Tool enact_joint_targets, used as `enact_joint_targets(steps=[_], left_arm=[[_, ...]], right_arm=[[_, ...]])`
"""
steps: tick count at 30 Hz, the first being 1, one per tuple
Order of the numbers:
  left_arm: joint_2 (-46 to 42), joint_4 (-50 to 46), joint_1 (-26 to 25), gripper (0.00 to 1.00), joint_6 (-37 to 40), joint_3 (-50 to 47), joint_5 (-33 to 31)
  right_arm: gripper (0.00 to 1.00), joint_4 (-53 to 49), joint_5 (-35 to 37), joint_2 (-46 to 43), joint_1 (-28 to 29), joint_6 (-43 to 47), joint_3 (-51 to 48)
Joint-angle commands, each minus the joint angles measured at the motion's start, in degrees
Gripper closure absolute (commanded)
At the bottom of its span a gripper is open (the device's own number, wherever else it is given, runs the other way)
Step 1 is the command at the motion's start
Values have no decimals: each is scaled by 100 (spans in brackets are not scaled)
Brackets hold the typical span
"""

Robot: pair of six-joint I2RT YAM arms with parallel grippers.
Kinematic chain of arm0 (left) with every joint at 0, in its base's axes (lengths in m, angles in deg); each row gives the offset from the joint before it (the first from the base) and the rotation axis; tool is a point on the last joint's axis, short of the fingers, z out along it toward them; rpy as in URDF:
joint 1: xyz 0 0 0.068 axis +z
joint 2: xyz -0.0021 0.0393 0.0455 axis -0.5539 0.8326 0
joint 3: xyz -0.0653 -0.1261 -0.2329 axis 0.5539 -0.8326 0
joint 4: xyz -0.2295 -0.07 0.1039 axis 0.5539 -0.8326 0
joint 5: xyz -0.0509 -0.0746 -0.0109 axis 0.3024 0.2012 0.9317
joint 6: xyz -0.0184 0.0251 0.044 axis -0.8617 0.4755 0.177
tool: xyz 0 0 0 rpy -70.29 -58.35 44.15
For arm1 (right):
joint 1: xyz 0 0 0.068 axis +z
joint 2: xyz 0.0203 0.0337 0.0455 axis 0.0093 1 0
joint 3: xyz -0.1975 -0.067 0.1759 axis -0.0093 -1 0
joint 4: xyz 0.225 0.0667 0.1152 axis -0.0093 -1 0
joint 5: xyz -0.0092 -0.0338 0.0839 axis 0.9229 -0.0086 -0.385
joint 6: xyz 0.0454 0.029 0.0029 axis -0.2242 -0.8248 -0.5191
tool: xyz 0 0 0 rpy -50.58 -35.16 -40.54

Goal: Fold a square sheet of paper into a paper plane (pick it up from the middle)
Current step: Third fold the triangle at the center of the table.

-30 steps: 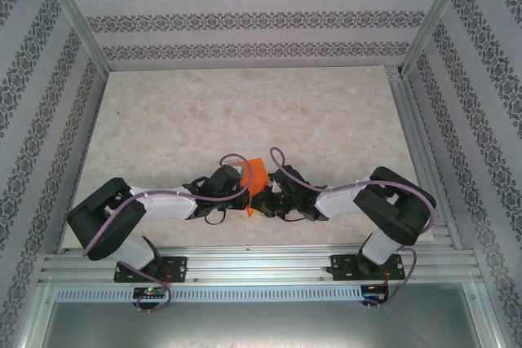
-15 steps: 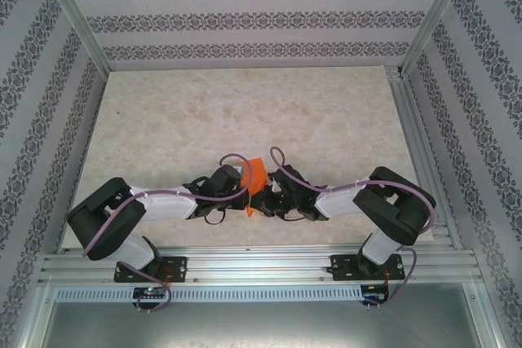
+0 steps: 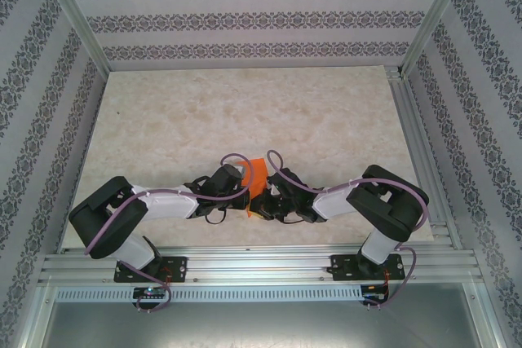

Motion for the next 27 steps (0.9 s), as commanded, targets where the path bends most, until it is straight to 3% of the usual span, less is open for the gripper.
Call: enact_joint_targets(steps=[1,10,27], left_arm=[[80,-91,54,96,154,138,-34],[-43,-392,58,97,369,277,-148],[284,-296,121,97,478,372,25]], right_arm=[[87,505,-49,51,59,-147,-119],[86,315,42,-304,-13,-66,-257],[86,189,113,-102,40,-68,-63]])
